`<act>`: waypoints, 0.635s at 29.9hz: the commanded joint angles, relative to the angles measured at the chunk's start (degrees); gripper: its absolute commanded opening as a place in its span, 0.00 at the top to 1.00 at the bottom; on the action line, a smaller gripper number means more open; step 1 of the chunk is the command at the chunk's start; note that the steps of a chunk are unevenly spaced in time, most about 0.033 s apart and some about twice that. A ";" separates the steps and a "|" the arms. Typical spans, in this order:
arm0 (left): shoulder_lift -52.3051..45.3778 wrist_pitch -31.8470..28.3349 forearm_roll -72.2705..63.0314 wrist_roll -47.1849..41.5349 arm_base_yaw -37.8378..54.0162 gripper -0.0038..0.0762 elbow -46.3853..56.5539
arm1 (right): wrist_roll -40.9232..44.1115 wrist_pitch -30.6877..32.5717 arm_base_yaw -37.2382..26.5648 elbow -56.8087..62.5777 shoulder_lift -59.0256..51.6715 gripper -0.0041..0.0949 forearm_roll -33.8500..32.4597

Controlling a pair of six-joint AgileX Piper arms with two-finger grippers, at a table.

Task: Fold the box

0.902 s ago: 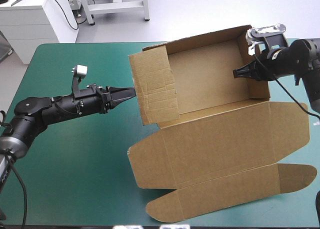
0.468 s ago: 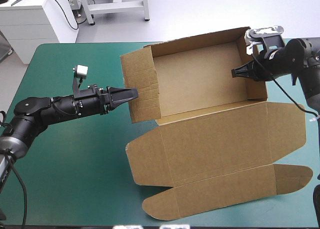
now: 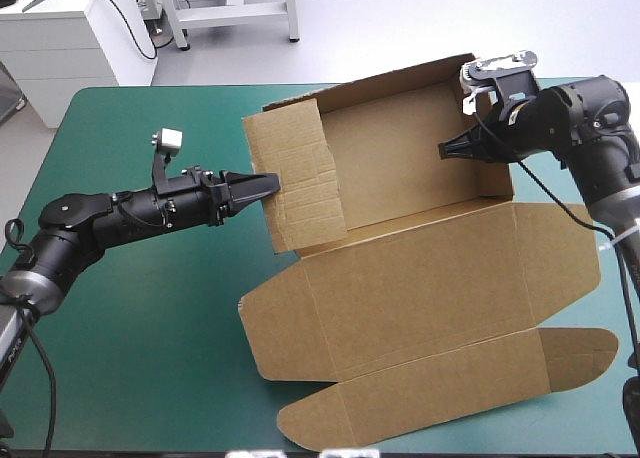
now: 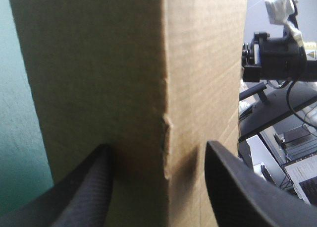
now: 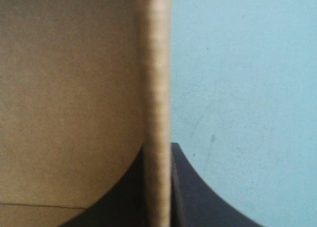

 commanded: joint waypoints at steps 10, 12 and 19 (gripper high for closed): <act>-6.19 -14.55 6.25 -5.44 -6.77 0.47 -1.80 | 6.24 0.72 6.53 -8.10 -2.07 0.96 -14.93; -7.41 -20.60 7.85 -6.81 -8.74 0.47 -1.80 | 7.25 1.41 8.18 -8.32 -2.07 0.96 -18.05; -7.27 -34.73 10.92 -9.93 -17.55 0.47 -1.80 | 10.18 2.28 12.84 -8.65 -2.07 0.96 -22.33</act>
